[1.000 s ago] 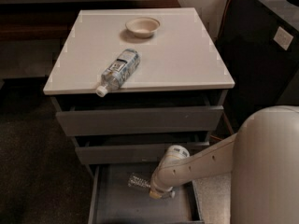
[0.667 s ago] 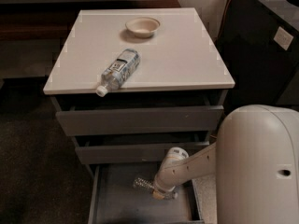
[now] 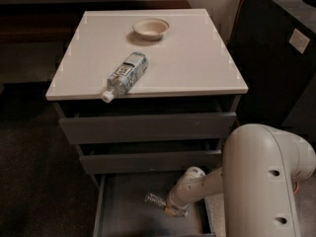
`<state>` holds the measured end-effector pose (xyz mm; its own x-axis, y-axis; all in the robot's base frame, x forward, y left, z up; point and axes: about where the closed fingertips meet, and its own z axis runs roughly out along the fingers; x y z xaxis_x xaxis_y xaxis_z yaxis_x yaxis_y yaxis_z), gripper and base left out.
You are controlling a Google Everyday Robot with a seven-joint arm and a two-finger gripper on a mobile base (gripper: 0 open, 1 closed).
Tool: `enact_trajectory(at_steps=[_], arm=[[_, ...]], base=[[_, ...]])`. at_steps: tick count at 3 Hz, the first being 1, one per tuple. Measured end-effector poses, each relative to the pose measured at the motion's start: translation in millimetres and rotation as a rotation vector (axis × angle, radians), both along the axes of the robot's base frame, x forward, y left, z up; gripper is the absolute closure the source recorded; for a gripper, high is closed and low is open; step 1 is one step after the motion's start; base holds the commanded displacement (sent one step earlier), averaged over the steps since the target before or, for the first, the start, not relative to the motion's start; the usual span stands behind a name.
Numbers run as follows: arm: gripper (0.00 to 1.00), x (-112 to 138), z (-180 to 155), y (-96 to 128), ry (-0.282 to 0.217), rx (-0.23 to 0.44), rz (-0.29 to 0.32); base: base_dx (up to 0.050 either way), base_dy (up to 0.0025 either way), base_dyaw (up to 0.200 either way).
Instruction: Place water bottle into bottom drawer
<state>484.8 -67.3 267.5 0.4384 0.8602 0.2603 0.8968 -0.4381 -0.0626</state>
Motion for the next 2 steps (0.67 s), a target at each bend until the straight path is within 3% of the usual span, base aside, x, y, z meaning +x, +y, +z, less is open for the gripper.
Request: enact_trajectory(at_steps=[2], arm=[[1.0, -5.1, -60.3, 2.7, 0.032, 0.056, -0.006]], base=[[0.0, 0.0, 0.0]])
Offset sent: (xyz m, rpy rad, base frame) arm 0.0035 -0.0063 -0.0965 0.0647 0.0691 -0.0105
